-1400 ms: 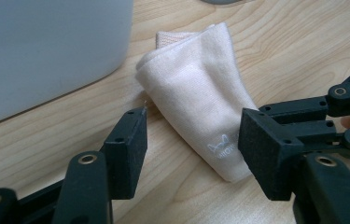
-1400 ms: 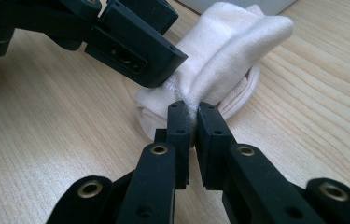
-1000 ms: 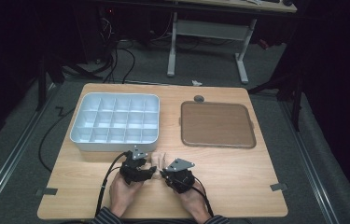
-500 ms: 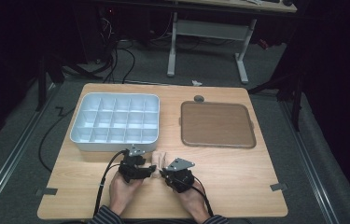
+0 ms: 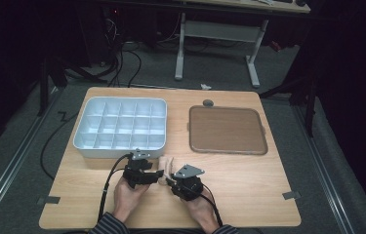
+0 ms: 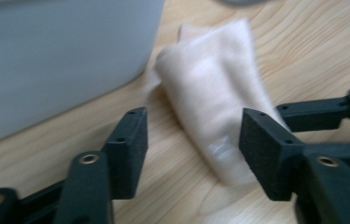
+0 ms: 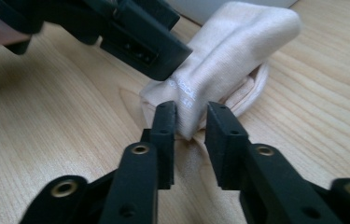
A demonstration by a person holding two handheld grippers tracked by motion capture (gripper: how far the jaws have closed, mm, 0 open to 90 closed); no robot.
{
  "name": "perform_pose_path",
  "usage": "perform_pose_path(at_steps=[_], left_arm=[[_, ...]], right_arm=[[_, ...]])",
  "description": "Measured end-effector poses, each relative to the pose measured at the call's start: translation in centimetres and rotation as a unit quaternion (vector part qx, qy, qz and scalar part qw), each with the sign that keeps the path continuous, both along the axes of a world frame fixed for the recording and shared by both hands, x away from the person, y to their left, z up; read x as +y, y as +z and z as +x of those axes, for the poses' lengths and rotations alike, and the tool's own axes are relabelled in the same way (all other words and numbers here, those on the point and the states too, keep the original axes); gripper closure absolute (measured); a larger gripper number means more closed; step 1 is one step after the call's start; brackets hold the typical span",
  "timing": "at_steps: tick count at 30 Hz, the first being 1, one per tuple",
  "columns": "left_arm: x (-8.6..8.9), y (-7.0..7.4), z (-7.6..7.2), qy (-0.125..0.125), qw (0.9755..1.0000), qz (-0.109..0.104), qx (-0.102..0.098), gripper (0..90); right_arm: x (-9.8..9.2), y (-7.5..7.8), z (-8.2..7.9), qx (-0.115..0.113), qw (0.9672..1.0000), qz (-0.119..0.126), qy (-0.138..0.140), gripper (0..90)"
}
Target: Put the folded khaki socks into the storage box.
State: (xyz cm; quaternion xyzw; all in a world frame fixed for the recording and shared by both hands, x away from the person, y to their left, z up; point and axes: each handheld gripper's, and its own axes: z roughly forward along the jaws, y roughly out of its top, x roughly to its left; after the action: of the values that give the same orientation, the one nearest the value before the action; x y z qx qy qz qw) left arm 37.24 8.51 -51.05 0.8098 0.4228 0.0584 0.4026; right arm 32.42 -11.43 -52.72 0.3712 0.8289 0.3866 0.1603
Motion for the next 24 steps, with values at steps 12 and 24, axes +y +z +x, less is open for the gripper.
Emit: perform_pose_path(at_steps=[12, 24], left_arm=[[-1.1, -0.4, 2.2, 0.004, 0.9993, -0.01, 0.037, 36.6], [-2.1, -1.2, 2.3, -0.021, 0.9986, -0.009, 0.047, 51.5]], right_arm=[[-2.1, 1.7, -1.1, -0.027, 0.9992, 0.019, -0.02, 63.5], [-7.9, 0.9, 0.0, -0.017, 0.9938, 0.011, -0.11, 58.5]])
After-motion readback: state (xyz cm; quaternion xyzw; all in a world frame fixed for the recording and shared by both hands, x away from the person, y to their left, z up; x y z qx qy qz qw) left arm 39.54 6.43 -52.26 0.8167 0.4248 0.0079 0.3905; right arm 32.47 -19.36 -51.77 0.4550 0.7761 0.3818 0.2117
